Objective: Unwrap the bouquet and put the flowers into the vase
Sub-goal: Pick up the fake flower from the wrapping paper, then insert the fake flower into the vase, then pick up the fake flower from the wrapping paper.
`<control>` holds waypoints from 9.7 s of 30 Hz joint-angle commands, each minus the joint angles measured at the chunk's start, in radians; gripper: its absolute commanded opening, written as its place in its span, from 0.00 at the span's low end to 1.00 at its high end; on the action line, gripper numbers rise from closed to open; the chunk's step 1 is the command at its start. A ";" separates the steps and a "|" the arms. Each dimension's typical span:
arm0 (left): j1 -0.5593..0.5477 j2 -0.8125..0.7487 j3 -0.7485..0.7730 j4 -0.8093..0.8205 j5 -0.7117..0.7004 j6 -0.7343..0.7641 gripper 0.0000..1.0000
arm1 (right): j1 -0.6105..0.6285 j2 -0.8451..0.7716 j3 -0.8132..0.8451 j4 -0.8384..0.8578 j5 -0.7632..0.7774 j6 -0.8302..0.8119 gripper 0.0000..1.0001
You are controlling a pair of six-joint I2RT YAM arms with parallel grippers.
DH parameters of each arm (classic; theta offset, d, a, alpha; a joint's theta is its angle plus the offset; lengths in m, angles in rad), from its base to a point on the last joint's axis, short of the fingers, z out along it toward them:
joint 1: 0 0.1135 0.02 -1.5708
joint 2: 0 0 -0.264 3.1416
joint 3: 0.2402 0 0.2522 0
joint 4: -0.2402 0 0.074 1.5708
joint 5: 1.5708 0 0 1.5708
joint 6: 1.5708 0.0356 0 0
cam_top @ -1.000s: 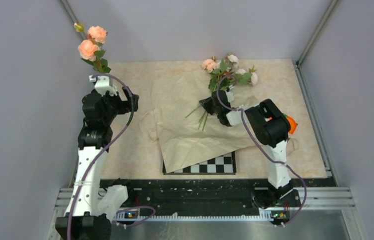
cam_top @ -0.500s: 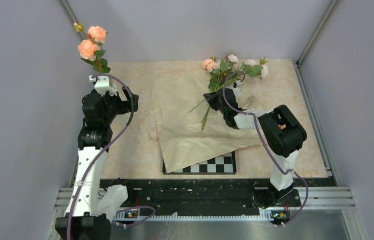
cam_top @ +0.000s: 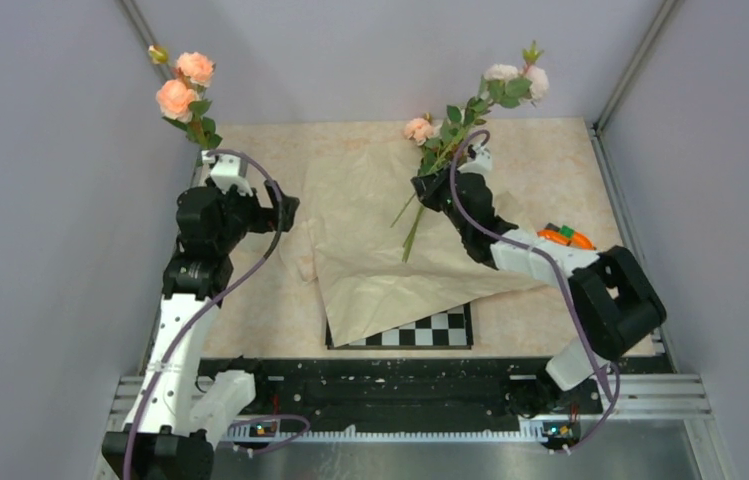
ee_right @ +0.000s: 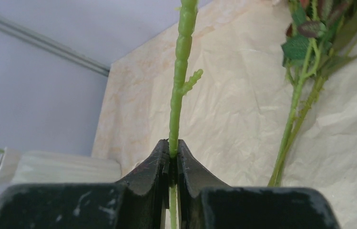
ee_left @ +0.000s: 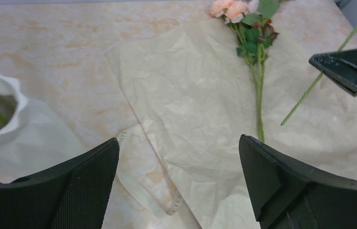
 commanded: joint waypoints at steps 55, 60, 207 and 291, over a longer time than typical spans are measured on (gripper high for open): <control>-0.501 0.255 0.184 0.693 0.294 -0.794 0.46 | 0.139 -0.504 0.096 -0.577 -1.058 -0.574 0.00; -0.500 0.244 0.188 0.658 0.282 -0.768 0.28 | 0.140 -0.506 0.093 -0.566 -1.040 -0.573 0.00; 0.401 0.260 -0.106 0.715 -0.097 -0.175 0.56 | -0.299 -0.852 -0.227 -0.625 -0.635 -0.319 0.81; -0.025 0.090 0.024 -0.078 -0.092 0.009 0.99 | -0.256 0.395 0.279 -0.177 -0.252 0.042 0.36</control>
